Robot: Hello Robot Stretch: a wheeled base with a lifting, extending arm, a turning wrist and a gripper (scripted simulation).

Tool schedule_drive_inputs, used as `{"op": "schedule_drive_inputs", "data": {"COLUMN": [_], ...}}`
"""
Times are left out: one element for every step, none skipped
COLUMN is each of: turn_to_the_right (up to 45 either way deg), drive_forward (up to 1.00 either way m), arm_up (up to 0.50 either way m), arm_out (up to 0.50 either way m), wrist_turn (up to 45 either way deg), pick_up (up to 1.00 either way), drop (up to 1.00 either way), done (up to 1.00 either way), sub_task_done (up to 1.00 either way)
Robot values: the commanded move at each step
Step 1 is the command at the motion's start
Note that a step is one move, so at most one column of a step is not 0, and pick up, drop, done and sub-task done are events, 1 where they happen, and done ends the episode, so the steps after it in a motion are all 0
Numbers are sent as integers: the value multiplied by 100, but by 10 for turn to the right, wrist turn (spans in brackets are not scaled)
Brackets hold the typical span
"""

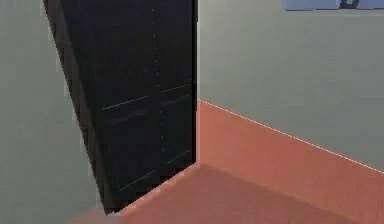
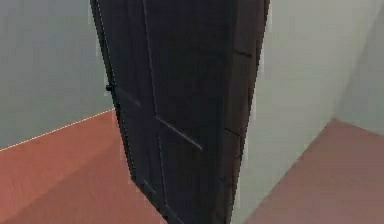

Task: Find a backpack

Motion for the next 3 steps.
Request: {"op": "schedule_drive_inputs", "data": {"turn_to_the_right": [450, 0, 0], "drive_forward": [0, 100, 50], "arm_up": [0, 0, 0], "arm_out": [0, 0, 0], "wrist_turn": [0, 0, 0], "pick_up": [0, 0, 0], "drop": [0, 0, 0], "done": [0, 0, 0], "sub_task_done": [0, 0, 0]}}
